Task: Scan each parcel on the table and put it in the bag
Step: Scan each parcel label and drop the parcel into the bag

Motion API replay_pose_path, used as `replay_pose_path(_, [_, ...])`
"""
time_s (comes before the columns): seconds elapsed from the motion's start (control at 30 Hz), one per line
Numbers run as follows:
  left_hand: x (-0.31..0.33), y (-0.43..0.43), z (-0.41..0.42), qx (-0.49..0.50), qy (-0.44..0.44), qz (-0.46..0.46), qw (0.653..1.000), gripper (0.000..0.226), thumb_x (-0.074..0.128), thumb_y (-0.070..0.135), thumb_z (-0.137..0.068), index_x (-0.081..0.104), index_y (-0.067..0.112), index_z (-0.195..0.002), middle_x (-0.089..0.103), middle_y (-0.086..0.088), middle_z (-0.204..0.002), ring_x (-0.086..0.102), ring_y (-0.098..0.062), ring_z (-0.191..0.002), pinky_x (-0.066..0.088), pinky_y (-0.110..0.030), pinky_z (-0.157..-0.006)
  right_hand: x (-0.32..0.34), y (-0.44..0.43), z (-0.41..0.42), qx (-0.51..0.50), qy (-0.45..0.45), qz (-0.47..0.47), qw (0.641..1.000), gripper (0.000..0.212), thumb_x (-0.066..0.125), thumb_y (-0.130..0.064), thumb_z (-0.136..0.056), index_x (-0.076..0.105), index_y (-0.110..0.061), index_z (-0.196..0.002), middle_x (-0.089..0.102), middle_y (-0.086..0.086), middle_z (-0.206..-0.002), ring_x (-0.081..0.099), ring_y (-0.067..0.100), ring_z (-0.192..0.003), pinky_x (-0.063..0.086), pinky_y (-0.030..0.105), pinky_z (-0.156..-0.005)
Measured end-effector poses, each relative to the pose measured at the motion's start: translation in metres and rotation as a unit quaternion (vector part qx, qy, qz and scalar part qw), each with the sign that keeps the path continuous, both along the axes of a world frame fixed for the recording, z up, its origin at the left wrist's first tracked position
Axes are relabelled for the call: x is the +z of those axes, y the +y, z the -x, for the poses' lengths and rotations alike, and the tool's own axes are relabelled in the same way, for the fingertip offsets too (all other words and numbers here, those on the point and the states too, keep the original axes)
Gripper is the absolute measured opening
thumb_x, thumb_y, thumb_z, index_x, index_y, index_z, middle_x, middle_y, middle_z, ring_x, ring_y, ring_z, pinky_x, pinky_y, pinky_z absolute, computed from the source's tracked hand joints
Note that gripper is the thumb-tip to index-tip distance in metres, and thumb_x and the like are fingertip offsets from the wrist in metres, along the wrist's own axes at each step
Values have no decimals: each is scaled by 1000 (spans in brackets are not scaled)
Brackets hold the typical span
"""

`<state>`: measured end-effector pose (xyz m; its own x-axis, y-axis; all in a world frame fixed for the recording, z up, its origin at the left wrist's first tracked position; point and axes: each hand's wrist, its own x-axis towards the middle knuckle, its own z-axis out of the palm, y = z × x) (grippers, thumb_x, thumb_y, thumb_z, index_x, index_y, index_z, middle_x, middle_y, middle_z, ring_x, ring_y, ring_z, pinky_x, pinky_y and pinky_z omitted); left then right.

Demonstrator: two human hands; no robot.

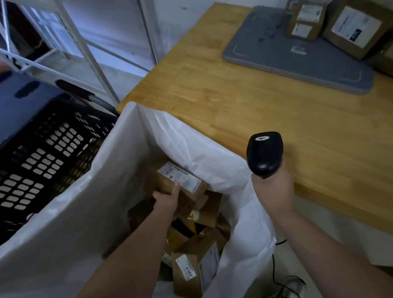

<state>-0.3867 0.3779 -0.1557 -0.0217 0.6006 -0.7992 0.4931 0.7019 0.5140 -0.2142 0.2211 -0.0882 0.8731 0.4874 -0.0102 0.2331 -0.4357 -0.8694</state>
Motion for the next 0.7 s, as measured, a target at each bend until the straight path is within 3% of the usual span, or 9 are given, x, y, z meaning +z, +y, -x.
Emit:
replay_pose_path(0.07, [-14,-4,-3,-113,39,3,993,68,46,53,-95,20,23,-151,37,-16,-147,42,-39,-129,45,-52,-99,-6,-1,-3,2,-4,18,1000,31,63,1,-82,54,-10,-109,53,-10,-70,52,11,-65,39,23,-56])
replay_pose_path(0.17, [-17,-4,-6,-229,52,-52,971,53,45,39,-100,36,13,-146,47,-18,-140,50,-36,-122,45,-42,-98,-17,-3,-5,26,-12,57,998,24,62,-2,-83,54,-9,-105,52,-9,-70,52,17,-66,36,22,-53])
replay_pose_path(0.33, [7,-2,-3,-250,74,-94,961,57,52,32,-98,33,11,-146,45,-13,-142,47,-31,-127,40,-33,-96,-20,-3,-8,68,12,144,987,46,56,-6,-86,46,-11,-131,57,-1,-79,55,24,-73,40,29,-59])
replay_pose_path(0.43, [36,-5,-5,-262,69,-136,953,52,52,26,-98,36,8,-144,48,-13,-141,49,-29,-126,40,-34,-101,-11,-4,-12,96,31,163,981,51,60,-6,-83,46,-11,-131,57,-1,-79,57,23,-74,43,29,-59])
replay_pose_path(0.53, [72,-12,-16,-283,49,-191,939,46,53,23,-97,43,6,-139,52,-12,-135,53,-28,-118,45,-35,-94,8,-13,-22,120,27,175,977,36,67,-18,-84,52,-13,-116,58,-2,-81,55,20,-74,38,27,-54])
replay_pose_path(0.63, [110,-28,-40,-293,1,-217,931,44,53,29,-97,44,11,-137,54,-6,-127,53,-18,-102,41,-29,-82,32,-26,-46,101,31,155,982,18,65,-17,-84,47,-18,-85,49,-4,-64,50,20,-64,30,26,-49])
replay_pose_path(0.7, [132,-40,-64,-305,-36,-234,923,45,54,31,-97,44,12,-137,53,-6,-125,53,-20,-103,41,-29,-83,49,-34,-68,84,26,142,986,33,63,-11,-82,36,-23,-67,41,-5,-56,44,19,-56,26,26,-48])
